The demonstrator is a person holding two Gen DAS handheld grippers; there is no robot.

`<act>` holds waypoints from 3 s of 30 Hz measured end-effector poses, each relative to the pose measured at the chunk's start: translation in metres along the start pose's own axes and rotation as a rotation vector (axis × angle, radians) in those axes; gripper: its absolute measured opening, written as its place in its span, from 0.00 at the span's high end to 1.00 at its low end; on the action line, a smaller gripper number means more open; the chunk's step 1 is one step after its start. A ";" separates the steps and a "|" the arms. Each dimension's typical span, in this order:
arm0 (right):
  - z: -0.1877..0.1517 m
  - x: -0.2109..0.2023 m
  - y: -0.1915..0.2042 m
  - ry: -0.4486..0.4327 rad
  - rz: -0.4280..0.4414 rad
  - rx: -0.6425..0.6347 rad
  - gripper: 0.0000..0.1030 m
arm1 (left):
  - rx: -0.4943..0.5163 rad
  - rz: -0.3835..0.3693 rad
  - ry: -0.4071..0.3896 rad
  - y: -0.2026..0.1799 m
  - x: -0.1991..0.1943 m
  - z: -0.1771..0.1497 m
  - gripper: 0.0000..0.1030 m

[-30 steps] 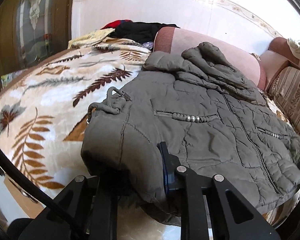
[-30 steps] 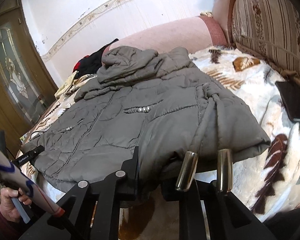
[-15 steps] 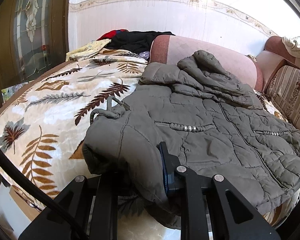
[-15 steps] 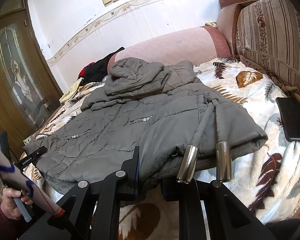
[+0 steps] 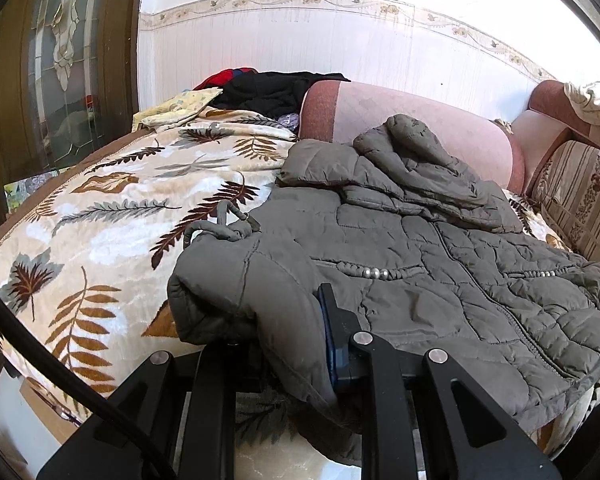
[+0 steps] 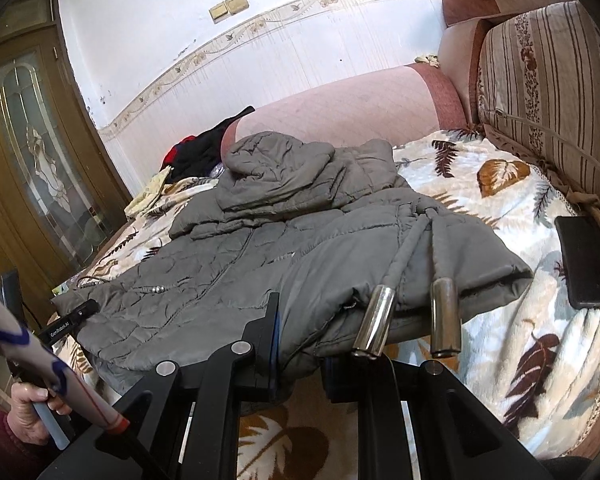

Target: Fold large clothes

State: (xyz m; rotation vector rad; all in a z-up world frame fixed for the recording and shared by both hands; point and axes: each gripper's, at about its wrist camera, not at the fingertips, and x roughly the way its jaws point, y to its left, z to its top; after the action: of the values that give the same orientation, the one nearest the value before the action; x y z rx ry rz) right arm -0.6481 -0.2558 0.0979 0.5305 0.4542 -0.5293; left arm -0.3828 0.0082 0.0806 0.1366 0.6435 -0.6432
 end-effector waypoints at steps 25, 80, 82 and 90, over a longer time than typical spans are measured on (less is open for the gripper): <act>0.048 -0.004 0.017 -0.055 0.008 -0.032 0.84 | 0.004 0.000 -0.051 -0.007 -0.010 0.047 0.81; 0.216 0.094 0.013 -0.078 0.010 -0.023 0.84 | 0.038 -0.095 -0.024 -0.044 0.090 0.218 0.81; 0.228 0.107 0.011 -0.073 0.007 -0.018 0.84 | 0.027 -0.101 -0.009 -0.047 0.107 0.232 0.80; 0.278 0.188 -0.008 -0.035 -0.017 0.044 0.84 | -0.001 -0.099 0.079 -0.063 0.195 0.282 0.77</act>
State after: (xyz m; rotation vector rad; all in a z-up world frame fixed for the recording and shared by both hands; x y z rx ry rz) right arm -0.4338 -0.4879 0.2101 0.5592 0.4151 -0.5653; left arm -0.1551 -0.2298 0.1939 0.1303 0.7297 -0.7355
